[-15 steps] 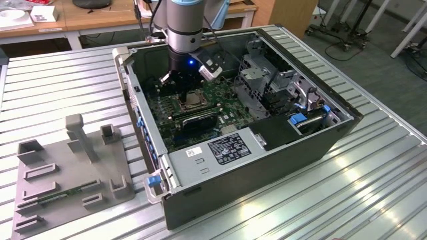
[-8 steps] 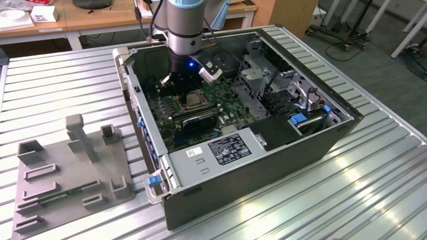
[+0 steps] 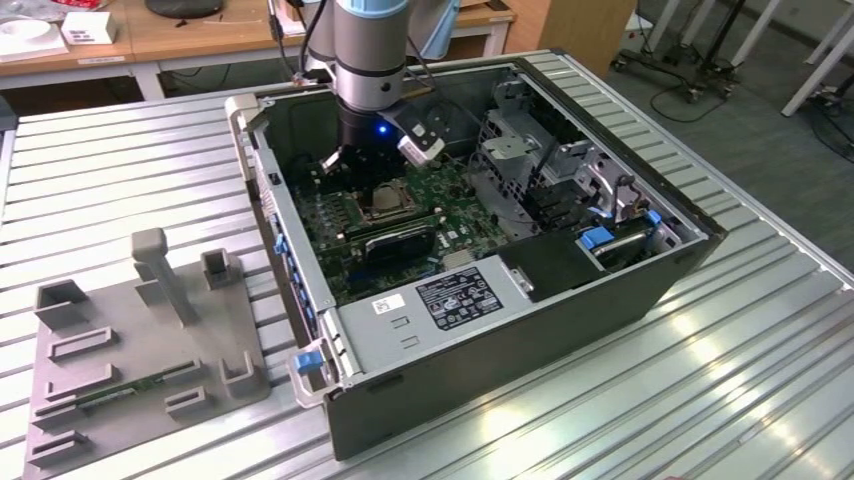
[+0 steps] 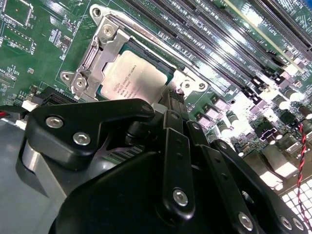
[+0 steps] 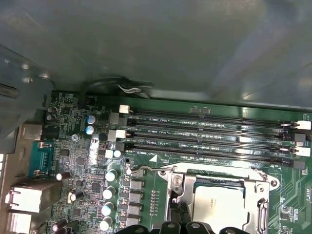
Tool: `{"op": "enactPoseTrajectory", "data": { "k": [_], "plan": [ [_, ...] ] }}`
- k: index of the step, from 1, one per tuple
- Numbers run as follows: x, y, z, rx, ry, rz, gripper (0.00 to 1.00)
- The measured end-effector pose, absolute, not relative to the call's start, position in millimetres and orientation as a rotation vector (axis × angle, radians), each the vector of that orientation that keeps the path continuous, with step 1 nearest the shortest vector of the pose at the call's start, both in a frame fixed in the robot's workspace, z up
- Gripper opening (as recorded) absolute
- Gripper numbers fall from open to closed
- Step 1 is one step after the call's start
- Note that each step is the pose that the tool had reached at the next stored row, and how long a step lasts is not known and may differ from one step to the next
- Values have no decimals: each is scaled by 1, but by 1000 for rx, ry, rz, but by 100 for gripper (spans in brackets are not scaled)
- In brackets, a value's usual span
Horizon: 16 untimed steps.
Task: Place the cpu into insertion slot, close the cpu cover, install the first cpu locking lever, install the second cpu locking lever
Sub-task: 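Close the cpu cover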
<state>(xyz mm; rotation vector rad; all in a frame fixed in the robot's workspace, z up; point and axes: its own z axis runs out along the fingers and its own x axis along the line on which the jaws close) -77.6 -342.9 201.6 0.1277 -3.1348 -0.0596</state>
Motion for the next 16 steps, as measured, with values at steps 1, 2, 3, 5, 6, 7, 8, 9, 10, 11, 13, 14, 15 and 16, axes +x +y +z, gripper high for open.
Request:
{"op": "enactPoseTrajectory", "data": {
  "k": [1, 2, 3, 5, 6, 7, 8, 9, 10, 11, 13, 14, 15, 16],
  "plan": [
    [-78, -343, 201, 128, -3135, -60, 11],
    [-78, -343, 201, 128, -3135, -60, 11],
    [-78, -343, 200, 128, -3135, -60, 11],
    [-78, -343, 199, 128, -3134, -58, 11],
    [-78, -343, 199, 128, -3134, -58, 11],
    [-78, -343, 198, 128, -3134, -58, 11],
    [-78, -343, 198, 128, -3134, -59, 11],
    [-78, -343, 198, 128, -3135, -59, 11],
    [-78, -343, 198, 128, -3135, -60, 11],
    [-78, -343, 198, 128, -3135, -60, 11],
    [-78, -343, 198, 128, -3135, -59, 11],
    [-78, -343, 198, 128, -3135, -59, 11],
    [-78, -343, 197, 128, -3135, -59, 11],
    [-78, -343, 197, 128, -3134, -59, 11]
  ]
}}
